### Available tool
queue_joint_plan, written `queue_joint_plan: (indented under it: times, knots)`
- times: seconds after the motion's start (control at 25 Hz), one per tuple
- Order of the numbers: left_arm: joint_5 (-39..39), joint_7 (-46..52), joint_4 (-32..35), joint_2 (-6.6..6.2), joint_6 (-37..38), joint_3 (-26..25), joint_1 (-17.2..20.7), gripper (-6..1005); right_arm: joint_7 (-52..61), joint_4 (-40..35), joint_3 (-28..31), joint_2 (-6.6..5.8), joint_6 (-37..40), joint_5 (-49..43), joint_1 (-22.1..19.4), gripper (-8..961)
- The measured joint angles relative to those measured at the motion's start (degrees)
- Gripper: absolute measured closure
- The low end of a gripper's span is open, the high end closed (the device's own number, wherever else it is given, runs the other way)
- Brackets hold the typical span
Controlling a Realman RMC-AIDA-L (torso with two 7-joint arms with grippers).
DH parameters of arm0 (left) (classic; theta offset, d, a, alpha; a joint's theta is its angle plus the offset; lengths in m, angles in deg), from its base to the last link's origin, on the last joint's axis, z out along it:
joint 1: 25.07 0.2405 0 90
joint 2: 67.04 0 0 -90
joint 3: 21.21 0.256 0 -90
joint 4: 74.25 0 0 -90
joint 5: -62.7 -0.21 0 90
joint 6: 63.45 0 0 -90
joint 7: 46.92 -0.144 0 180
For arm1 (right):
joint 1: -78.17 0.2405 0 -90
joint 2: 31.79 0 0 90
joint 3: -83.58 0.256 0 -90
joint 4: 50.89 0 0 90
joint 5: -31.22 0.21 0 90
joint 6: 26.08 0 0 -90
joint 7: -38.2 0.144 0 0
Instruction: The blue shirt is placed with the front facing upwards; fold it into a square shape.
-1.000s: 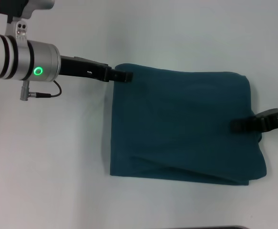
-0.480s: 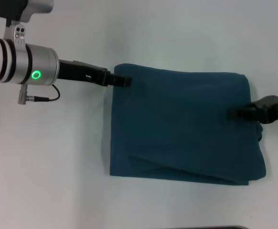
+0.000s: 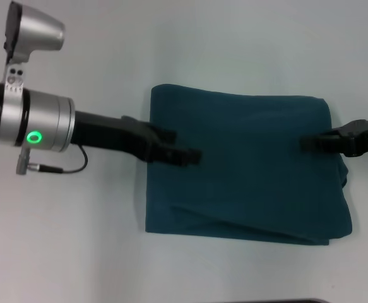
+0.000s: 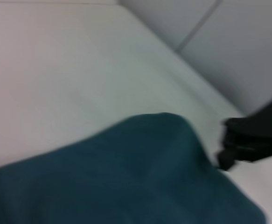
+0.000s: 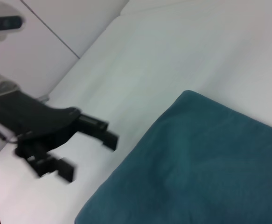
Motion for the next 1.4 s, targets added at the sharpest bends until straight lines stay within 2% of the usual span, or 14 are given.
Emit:
queue_joint_plan:
  times: [0.48, 0.88, 1.4]
  knots:
    - [0.79, -6.74, 5.37, -0.35, 5.84, -1.02, 3.14, 109, 1.67, -0.12, 0.21, -0.24, -0.76, 0.0, 0.14, 932]
    - [0.47, -10.46, 11.08, -0.27, 4.81, -0.62, 3.08, 108, 1.98, -0.07, 0.21, -0.31, -0.81, -0.03, 0.3, 932]
    - [-2.31, -10.85, 12.82, -0.37, 2.83, -0.35, 2.99, 109, 1.98, -0.06, 0.21, -0.07, -0.8, -0.03, 0.39, 931]
